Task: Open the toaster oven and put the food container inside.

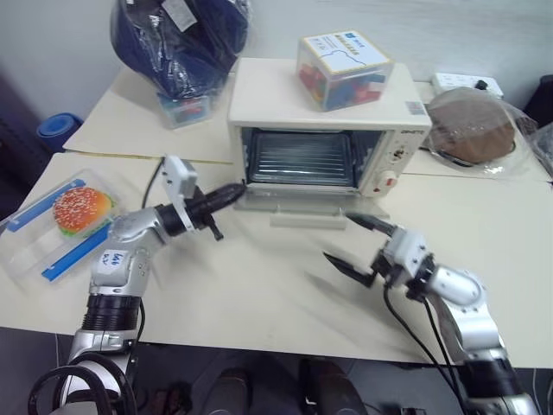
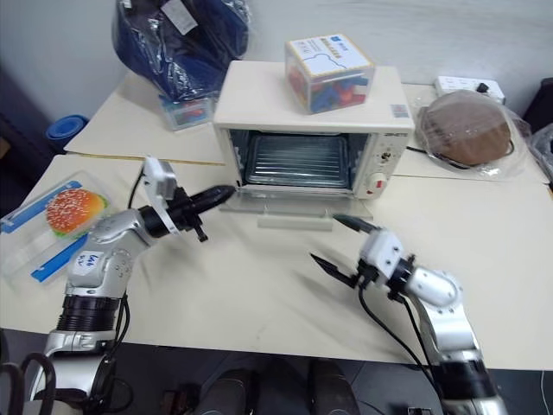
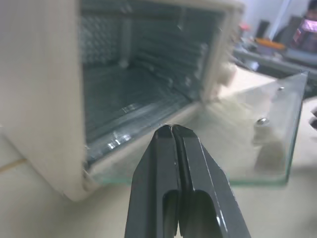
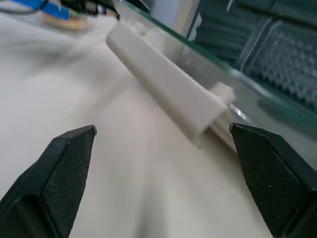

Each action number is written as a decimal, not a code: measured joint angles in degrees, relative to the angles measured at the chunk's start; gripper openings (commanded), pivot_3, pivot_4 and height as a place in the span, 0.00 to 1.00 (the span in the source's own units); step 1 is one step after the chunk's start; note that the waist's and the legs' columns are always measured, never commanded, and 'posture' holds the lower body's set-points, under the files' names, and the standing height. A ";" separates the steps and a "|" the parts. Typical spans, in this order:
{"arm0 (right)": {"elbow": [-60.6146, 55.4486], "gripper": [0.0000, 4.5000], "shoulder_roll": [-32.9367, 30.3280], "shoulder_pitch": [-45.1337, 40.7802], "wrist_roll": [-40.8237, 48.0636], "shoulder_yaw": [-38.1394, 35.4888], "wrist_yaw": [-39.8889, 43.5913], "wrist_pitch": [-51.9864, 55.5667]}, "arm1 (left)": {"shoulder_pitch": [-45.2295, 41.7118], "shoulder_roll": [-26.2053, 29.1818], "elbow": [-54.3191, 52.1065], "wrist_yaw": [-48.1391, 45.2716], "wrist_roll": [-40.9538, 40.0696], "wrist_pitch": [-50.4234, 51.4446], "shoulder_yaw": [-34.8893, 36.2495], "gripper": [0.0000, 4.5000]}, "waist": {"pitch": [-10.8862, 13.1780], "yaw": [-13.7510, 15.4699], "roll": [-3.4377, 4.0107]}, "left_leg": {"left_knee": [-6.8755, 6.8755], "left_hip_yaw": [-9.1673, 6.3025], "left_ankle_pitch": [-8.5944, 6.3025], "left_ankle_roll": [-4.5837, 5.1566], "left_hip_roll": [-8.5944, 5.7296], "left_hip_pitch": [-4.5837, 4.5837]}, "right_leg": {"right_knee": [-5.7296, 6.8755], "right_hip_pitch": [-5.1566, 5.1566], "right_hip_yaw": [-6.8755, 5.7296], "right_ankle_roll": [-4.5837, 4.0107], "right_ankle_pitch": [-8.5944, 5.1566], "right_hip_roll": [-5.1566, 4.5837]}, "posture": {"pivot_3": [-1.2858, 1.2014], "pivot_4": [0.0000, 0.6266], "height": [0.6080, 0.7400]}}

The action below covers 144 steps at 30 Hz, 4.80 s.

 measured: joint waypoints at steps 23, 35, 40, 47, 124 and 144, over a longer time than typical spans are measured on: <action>-8.60 1.00 -2.88 -3.22 15.74 -3.24 6.78 7.57 | 36.44 -0.37 -30.53 13.93 -7.86 4.36 22.74 0.87 | 0.01 -1.10 0.02 | -0.02 -0.08 -0.13 0.21 0.17 0.17 | 0.03 0.10 0.05 -0.03 -0.01 0.02 | 0.52 0.24 1.00; -6.49 1.00 2.44 -12.18 15.69 4.08 13.90 6.37 | 60.74 -7.50 -21.84 24.32 -22.75 3.81 61.05 0.99 | -0.01 0.20 -0.04 | 0.01 -0.18 -0.29 0.46 0.09 0.18 | -0.19 0.25 -0.11 -0.11 -0.06 -0.09 | 0.52 0.24 1.00; -7.06 1.00 2.57 -13.43 15.69 4.90 13.76 7.52 | 58.14 -0.44 -21.83 31.00 -31.92 10.01 63.72 0.99 | -0.13 1.09 -0.25 | 0.00 -0.28 -0.34 0.47 0.10 0.16 | -0.29 0.29 -0.14 -0.11 -0.04 -0.12 | 0.52 0.24 1.00; -7.57 1.00 2.36 -12.67 15.03 5.41 12.56 9.00 | 44.73 19.48 -8.83 44.75 -36.37 26.27 59.87 0.99 | -0.12 -0.54 -0.22 | -0.11 -0.21 -0.35 0.28 0.18 0.11 | -0.05 0.01 -0.12 -0.21 -0.10 0.03 | 0.52 0.24 1.00; -19.96 0.48 -11.21 12.54 14.57 -2.23 5.80 18.90 | -5.87 16.61 -16.51 18.67 -15.48 48.94 13.51 0.40 | -0.08 -0.57 -0.20 | 0.01 -0.01 0.06 -0.32 0.13 0.19 | 0.18 0.00 0.08 -0.07 -0.03 0.18 | 0.52 0.24 1.00; 1.79 0.01 -2.82 -16.57 0.53 6.23 1.14 17.33 | 0.87 -1.61 -12.32 13.14 1.76 17.66 -4.71 0.00 | -0.05 0.13 -0.15 | 0.18 0.04 0.04 -0.03 0.01 -0.05 | 0.15 -0.07 0.03 0.01 0.02 0.07 | 0.52 0.24 1.00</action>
